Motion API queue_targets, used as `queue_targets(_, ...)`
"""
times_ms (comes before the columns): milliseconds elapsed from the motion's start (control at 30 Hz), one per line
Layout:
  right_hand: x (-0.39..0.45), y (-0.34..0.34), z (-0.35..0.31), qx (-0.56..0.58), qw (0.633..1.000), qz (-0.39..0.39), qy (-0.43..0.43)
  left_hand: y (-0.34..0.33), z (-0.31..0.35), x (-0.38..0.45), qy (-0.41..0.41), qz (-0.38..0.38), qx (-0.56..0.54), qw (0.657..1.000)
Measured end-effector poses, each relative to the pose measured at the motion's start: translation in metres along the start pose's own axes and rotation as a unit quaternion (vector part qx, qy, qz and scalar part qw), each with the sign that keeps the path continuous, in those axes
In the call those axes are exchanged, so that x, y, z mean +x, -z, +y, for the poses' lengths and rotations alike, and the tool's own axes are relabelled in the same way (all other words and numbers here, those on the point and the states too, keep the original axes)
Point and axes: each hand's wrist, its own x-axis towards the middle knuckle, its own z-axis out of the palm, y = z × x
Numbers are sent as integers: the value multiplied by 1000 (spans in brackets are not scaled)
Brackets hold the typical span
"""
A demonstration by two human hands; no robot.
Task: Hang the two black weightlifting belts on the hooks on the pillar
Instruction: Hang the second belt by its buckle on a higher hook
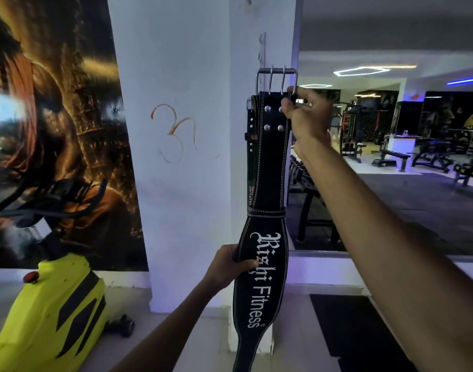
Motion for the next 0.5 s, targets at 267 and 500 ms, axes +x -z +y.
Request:
queue_targets(267,-8,0,14,-10,1000,-11,-10,6,13,16,-15,41,-39,998)
queue_targets(500,-14,5,21,-9,1000,-16,-13,-1,-34,-5,32,-28,40,998)
